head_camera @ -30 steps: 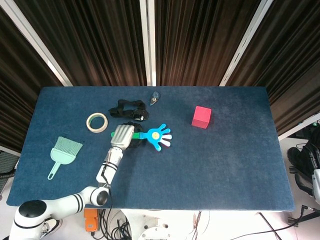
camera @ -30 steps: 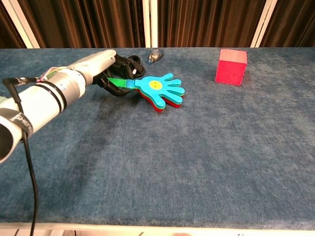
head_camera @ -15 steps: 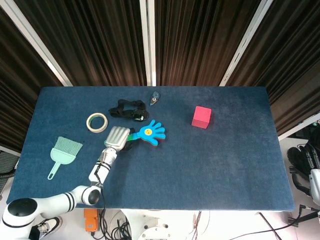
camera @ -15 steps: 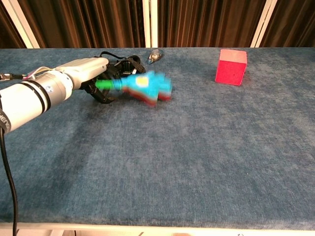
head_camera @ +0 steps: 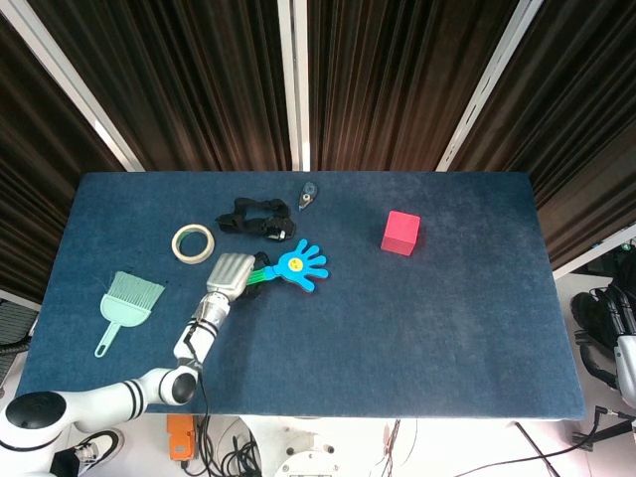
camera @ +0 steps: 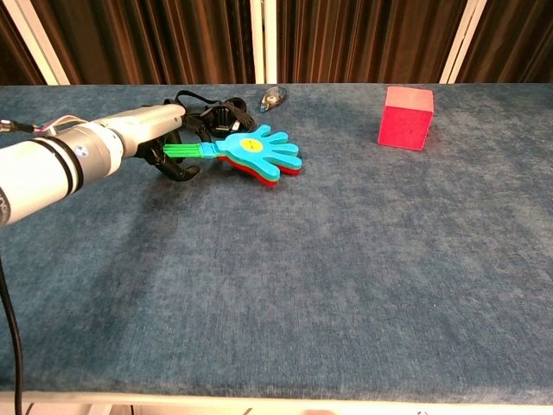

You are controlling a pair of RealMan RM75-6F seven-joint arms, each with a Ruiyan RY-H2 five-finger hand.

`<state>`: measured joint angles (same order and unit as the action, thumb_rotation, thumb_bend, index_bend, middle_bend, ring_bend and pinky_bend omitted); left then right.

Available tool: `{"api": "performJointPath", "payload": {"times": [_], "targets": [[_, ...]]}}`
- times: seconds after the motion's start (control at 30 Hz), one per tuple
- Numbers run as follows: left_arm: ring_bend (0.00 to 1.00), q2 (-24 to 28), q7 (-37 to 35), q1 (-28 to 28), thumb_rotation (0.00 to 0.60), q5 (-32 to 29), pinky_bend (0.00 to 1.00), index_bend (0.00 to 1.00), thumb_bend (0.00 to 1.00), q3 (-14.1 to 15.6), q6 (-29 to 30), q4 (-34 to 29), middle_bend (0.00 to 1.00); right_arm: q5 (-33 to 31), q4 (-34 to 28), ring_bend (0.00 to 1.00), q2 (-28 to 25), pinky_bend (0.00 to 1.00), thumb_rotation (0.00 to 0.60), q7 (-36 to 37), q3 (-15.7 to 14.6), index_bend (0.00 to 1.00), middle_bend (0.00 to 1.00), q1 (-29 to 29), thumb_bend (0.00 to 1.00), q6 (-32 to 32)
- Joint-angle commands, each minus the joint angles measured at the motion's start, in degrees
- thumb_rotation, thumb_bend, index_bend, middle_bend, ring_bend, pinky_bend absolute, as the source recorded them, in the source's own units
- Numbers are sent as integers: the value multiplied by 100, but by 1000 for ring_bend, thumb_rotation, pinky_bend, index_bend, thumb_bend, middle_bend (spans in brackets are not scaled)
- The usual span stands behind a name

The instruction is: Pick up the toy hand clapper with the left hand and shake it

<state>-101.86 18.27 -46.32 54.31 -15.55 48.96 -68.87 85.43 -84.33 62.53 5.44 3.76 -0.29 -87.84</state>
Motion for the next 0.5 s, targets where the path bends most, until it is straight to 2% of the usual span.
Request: {"api": "performJointPath", "payload": {"times": [0.03, 0.13, 0.23, 0.33, 0.5], "targets": [[983, -36, -29, 7, 600, -16, 1000, 494, 385, -12, 78, 28, 993, -2, 1, 0, 5, 0, 600, 3, -1, 0, 0, 4, 295, 8], [1000, -67, -90, 22, 600, -18, 1000, 741, 362, -25, 144, 67, 1000, -3, 6, 0, 8, 0, 600, 4, -4, 0, 0, 8, 295, 19], [1000, -120, -243, 53, 600, 160, 1000, 912, 322, -19, 309, 159, 1000, -7, 7, 0, 6, 0, 600, 3, -7, 0, 0, 10, 297, 28], [1000, -163, -521, 103, 600, 413, 1000, 993, 308, 13, 437, 277, 1000, -12, -2, 0, 2, 0, 600, -2, -9, 0, 0, 16, 297, 46], [1000, -220, -1153, 204, 600, 909, 1000, 1000, 307, 35, 739, 448, 1000, -9, -25, 0, -3, 0, 600, -20, -14, 0, 0, 30, 298, 70]]}}
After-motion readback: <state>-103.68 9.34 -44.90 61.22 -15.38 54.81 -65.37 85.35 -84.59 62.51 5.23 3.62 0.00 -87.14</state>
